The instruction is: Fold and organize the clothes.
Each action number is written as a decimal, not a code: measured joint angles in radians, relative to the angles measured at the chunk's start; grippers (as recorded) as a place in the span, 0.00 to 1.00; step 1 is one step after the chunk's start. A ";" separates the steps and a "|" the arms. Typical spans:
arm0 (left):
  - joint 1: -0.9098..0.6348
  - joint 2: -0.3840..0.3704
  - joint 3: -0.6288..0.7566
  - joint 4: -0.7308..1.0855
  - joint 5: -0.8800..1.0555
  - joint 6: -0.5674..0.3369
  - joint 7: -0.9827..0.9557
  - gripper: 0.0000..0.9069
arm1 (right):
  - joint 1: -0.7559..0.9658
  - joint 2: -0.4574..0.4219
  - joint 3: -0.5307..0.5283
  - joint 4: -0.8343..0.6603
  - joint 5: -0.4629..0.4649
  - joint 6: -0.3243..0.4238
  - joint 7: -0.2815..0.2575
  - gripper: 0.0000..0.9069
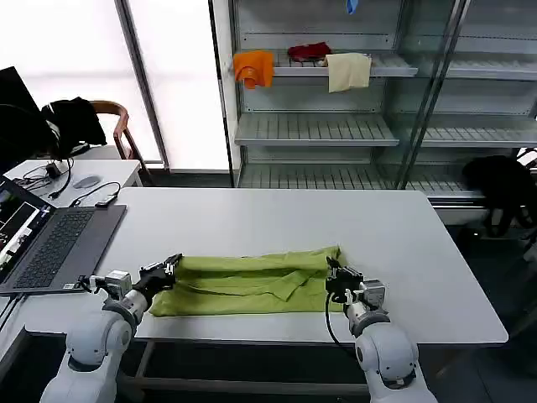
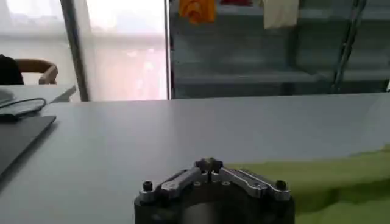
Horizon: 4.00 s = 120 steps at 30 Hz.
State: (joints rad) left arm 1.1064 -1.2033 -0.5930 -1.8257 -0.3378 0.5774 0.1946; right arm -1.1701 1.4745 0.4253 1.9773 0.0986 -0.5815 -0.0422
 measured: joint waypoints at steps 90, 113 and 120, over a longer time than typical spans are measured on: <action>0.162 -0.105 -0.048 0.027 0.083 -0.357 -0.115 1.00 | -0.001 -0.031 0.191 0.086 0.072 0.004 0.011 1.00; 0.178 -0.128 -0.059 0.052 0.091 -0.322 -0.117 0.01 | -0.007 -0.022 0.176 0.086 0.070 0.004 0.003 1.00; 0.179 -0.138 -0.050 0.043 0.079 -0.311 -0.115 0.01 | -0.011 -0.022 0.177 0.092 0.070 0.004 0.004 1.00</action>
State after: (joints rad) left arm 1.2850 -1.3413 -0.6426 -1.7828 -0.2592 0.2669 0.0796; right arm -1.1815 1.4528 0.6019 2.0691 0.1685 -0.5778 -0.0386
